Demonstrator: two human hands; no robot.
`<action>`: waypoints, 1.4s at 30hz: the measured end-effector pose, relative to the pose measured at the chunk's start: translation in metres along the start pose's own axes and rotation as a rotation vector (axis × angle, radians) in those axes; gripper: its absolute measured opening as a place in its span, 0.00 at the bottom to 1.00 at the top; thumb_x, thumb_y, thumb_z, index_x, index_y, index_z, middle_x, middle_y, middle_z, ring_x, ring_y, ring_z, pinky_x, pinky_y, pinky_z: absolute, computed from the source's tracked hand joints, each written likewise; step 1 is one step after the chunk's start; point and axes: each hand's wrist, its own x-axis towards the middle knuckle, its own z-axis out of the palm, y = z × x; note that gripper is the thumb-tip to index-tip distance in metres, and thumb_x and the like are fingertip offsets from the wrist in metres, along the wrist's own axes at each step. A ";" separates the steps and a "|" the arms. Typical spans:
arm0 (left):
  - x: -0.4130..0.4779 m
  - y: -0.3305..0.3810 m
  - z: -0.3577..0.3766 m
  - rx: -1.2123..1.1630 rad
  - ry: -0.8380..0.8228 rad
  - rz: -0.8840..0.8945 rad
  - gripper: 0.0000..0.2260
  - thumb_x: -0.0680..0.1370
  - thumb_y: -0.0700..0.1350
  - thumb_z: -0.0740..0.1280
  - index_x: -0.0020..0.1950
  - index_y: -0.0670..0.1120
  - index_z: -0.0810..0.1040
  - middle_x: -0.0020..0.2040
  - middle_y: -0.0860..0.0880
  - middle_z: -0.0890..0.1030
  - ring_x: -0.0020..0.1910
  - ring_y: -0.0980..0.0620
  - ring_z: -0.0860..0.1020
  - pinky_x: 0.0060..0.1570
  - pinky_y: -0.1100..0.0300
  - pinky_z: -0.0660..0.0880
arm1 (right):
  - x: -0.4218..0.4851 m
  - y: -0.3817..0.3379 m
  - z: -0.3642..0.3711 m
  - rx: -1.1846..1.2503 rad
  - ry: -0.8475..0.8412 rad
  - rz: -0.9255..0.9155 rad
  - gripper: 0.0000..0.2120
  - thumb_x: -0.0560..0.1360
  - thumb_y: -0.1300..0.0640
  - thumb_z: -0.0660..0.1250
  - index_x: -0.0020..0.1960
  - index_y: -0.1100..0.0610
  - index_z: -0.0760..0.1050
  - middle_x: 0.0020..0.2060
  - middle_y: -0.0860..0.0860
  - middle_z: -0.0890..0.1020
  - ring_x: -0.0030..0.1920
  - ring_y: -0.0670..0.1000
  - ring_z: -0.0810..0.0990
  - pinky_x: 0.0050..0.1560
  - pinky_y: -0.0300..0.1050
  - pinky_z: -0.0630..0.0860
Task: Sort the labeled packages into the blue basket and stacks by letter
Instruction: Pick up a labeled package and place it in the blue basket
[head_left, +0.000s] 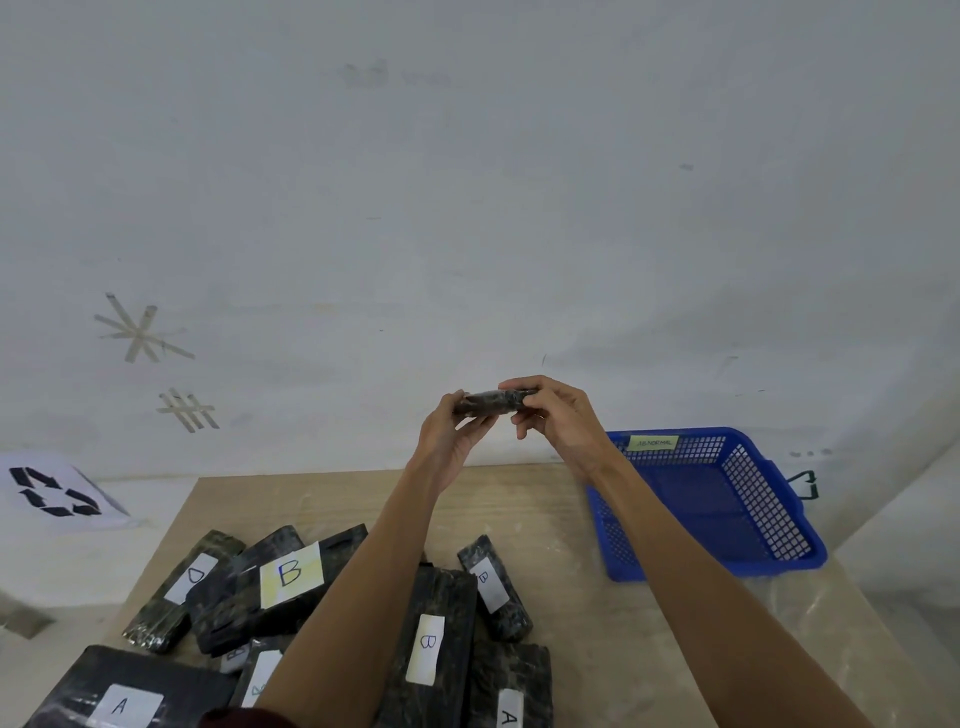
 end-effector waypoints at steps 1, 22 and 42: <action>0.001 0.001 -0.001 0.007 0.012 0.018 0.07 0.83 0.40 0.64 0.57 0.36 0.73 0.58 0.36 0.76 0.61 0.38 0.80 0.56 0.53 0.81 | 0.001 0.000 -0.001 0.010 0.005 0.018 0.15 0.81 0.67 0.58 0.54 0.63 0.84 0.50 0.62 0.82 0.40 0.56 0.78 0.43 0.48 0.79; -0.018 0.022 -0.018 0.524 -0.087 0.233 0.15 0.75 0.29 0.69 0.60 0.42 0.75 0.54 0.34 0.83 0.48 0.43 0.83 0.53 0.53 0.83 | -0.007 0.022 -0.005 -0.164 0.203 0.084 0.15 0.77 0.69 0.68 0.61 0.58 0.77 0.57 0.60 0.78 0.50 0.54 0.81 0.39 0.48 0.83; -0.002 0.006 -0.028 0.503 -0.179 0.156 0.19 0.75 0.31 0.73 0.61 0.42 0.71 0.54 0.37 0.80 0.48 0.44 0.83 0.49 0.58 0.83 | -0.021 0.036 -0.015 -0.575 0.250 -0.030 0.18 0.77 0.64 0.71 0.65 0.54 0.76 0.59 0.58 0.71 0.53 0.46 0.77 0.47 0.31 0.78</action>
